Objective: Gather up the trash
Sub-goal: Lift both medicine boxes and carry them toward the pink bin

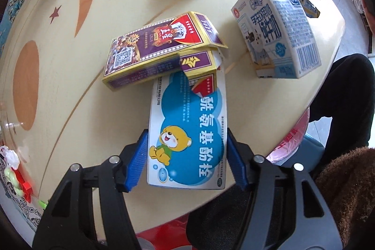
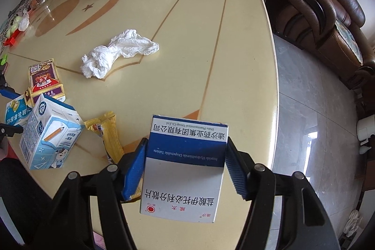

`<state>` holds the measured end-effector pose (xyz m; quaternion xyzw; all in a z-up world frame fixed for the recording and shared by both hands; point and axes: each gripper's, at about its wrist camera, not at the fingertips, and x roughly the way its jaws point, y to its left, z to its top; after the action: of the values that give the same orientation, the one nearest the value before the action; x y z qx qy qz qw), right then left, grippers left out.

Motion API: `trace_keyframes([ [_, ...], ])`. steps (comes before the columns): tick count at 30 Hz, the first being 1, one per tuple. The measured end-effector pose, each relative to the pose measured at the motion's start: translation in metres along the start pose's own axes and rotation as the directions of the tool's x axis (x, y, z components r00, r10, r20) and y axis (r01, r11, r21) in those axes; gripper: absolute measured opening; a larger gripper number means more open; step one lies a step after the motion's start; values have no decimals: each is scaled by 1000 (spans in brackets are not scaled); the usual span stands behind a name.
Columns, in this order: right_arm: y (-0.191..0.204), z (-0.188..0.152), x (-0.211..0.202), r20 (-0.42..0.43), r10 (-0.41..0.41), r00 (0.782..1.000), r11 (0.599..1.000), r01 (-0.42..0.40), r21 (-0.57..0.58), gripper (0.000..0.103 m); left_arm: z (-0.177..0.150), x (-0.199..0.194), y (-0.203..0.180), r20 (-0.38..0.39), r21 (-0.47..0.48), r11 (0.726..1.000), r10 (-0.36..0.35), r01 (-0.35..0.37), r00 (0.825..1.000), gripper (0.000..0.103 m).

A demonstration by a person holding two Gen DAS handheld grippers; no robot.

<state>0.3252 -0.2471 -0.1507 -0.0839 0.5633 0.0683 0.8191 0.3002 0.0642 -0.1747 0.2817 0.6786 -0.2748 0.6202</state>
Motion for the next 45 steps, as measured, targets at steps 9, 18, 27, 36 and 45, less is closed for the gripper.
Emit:
trace_keyframes([
  [9, 3, -24, -26, 20, -19, 1000, 1000, 19, 9, 62, 12, 11, 2, 15, -41, 999, 9, -8, 1000, 61],
  [18, 11, -57, -64, 51, -30, 998, 999, 29, 17, 62, 12, 8, -5, 38, -59, 998, 28, -26, 999, 61],
  [27, 32, -101, -101, 79, -23, 997, 1000, 23, 3, 62, -18, -13, -34, 85, -55, 997, 59, -54, 995, 61],
  [36, 61, -145, -135, 101, -13, 995, 999, 16, -34, 62, -52, -31, -67, 114, -37, 997, 72, -68, 991, 61],
  [45, 89, -179, -160, 121, 7, 993, 997, 2, -71, 62, -79, -41, -92, 149, -37, 997, 76, -71, 986, 61],
])
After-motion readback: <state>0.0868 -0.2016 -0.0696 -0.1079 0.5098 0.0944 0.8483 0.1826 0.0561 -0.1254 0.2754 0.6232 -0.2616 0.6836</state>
